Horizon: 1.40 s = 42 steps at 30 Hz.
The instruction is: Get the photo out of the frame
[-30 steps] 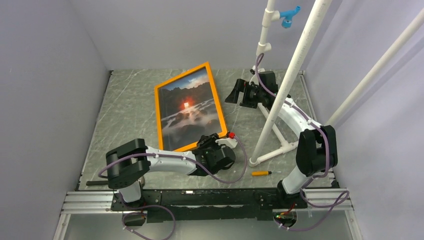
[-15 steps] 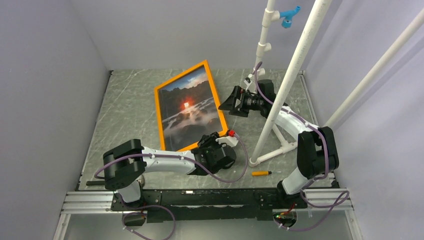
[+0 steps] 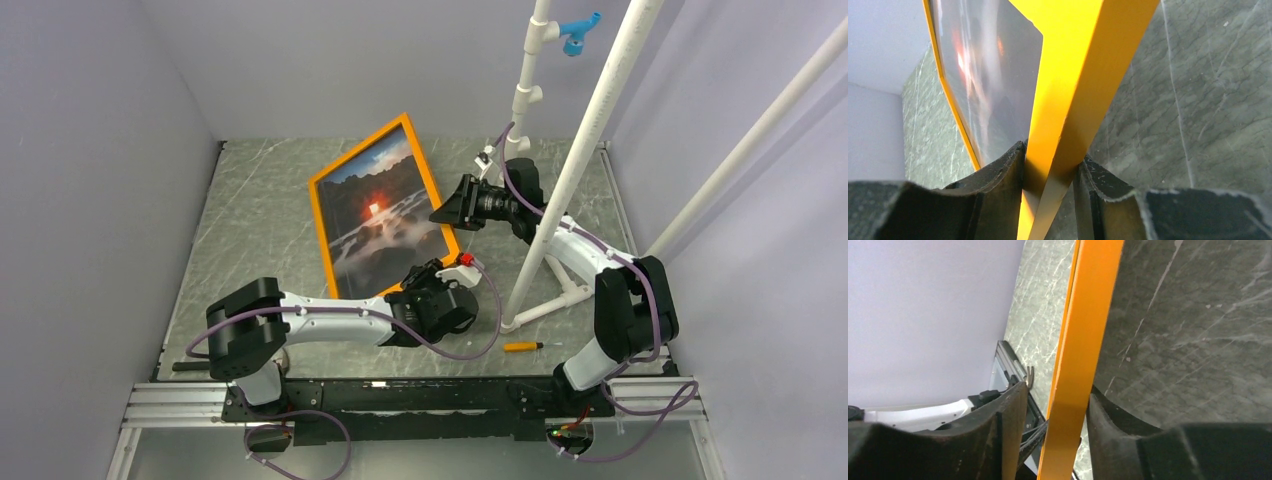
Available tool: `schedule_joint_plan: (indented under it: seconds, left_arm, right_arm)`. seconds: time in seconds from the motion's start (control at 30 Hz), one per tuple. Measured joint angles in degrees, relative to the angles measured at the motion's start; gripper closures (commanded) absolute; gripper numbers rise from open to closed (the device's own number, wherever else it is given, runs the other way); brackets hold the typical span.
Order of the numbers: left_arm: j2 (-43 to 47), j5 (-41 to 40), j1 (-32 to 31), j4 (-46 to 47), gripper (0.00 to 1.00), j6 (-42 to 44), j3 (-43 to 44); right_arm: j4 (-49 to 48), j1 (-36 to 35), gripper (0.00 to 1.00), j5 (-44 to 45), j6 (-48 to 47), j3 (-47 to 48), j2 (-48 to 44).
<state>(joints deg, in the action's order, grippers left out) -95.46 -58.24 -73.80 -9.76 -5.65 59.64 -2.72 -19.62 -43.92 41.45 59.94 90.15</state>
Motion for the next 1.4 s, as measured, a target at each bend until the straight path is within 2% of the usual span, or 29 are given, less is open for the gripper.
schedule_joint_plan:
  seconds: [0.07,0.1,0.2,0.27,0.4,0.63,0.87,1.03,1.2,1.4]
  left_arm:
    - [0.0,0.0,0.0,-0.8,1.0,-0.4,0.5]
    - [0.1,0.1,0.0,-1.0,0.95,-0.7,0.7]
    - [0.4,1.6,0.1,-3.0,0.63,-2.2,1.5]
    - [0.5,3.3,0.1,-5.6,0.5,-3.2,2.3]
    - [3.0,9.4,0.2,-9.3,0.36,-7.8,4.3]
    - [18.5,20.4,1.7,-12.6,0.32,-15.4,6.3]
    - [30.3,31.6,11.1,-17.6,0.31,-22.4,4.9]
    - [32.2,42.0,20.4,-23.1,0.28,-27.0,6.0]
    - [32.2,49.8,26.7,-27.8,0.28,-30.4,11.1]
    - [33.1,59.5,34.9,-27.4,0.29,-34.6,13.8]
  right_arm:
    - [-0.2,0.0,0.78,0.1,-0.3,0.0,0.0]
    - [0.0,0.0,0.82,0.5,-0.4,0.0,0.0]
    - [1.1,0.1,1.0,1.0,1.9,0.0,0.0]
    - [3.0,0.0,1.0,1.7,2.7,0.0,0.0]
    - [7.8,0.0,1.0,2.8,-0.6,1.3,0.0]
    - [20.7,1.7,1.0,4.9,-8.5,10.9,-0.3]
    - [35.7,8.0,1.0,8.9,-20.1,22.8,-1.1]
    - [44.2,8.6,1.0,15.4,-26.3,31.6,-1.8]
    - [49.9,8.0,1.0,20.6,-33.7,39.7,-1.7]
    - [54.2,4.2,1.0,28.2,-39.9,47.8,-0.7]
